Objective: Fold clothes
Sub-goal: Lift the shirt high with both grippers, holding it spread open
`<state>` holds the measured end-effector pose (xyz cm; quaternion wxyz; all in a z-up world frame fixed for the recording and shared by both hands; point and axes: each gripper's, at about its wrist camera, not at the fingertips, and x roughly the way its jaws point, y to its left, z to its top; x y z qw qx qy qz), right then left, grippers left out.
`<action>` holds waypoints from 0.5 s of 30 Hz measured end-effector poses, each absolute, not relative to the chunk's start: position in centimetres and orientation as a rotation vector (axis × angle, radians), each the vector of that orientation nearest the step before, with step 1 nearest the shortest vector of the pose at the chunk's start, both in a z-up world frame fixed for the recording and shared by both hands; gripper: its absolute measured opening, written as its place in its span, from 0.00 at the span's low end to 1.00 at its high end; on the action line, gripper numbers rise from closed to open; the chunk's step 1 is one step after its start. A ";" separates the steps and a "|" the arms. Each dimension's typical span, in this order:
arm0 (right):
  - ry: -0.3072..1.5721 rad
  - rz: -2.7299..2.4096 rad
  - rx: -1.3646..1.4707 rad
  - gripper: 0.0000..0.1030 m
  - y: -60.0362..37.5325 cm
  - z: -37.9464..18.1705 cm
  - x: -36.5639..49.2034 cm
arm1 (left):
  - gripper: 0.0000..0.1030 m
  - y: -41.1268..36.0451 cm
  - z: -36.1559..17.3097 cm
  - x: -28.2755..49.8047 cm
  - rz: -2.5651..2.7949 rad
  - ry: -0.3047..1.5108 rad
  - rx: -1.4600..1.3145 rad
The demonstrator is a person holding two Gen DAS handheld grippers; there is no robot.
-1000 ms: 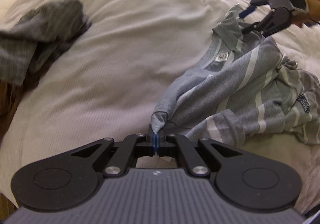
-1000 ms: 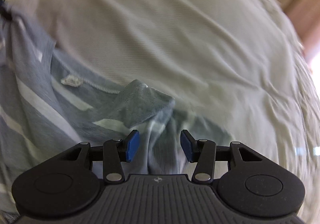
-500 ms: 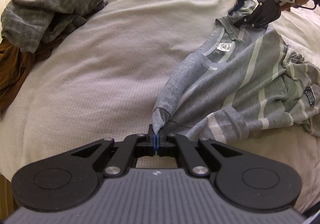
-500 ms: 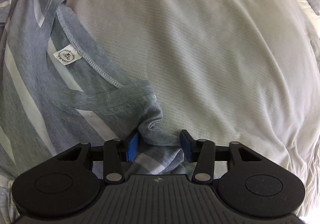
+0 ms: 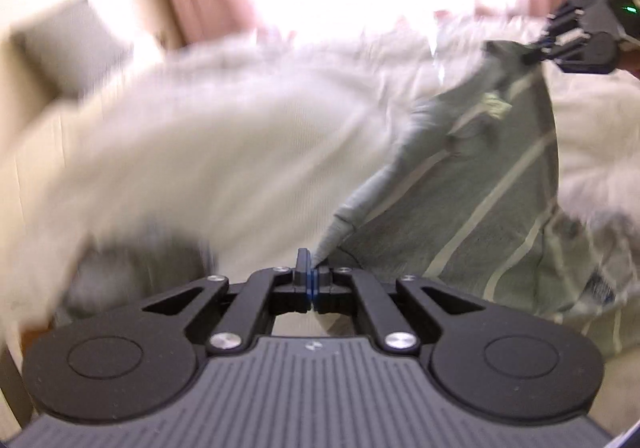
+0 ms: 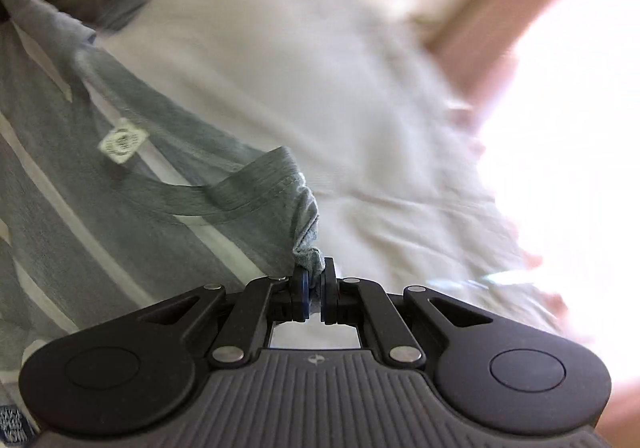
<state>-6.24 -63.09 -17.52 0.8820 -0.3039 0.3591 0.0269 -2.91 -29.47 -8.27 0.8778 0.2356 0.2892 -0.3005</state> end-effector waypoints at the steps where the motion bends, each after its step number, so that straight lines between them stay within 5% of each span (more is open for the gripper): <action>1: 0.718 0.002 -0.613 0.02 -63.8 -15.7 -8.2 | 0.00 -30.3 -6.8 -3.2 -0.637 0.556 0.499; 15: 0.463 -0.528 -0.442 0.02 -63.6 1.8 -35.5 | 0.00 -35.5 12.3 -13.2 -0.878 0.138 0.416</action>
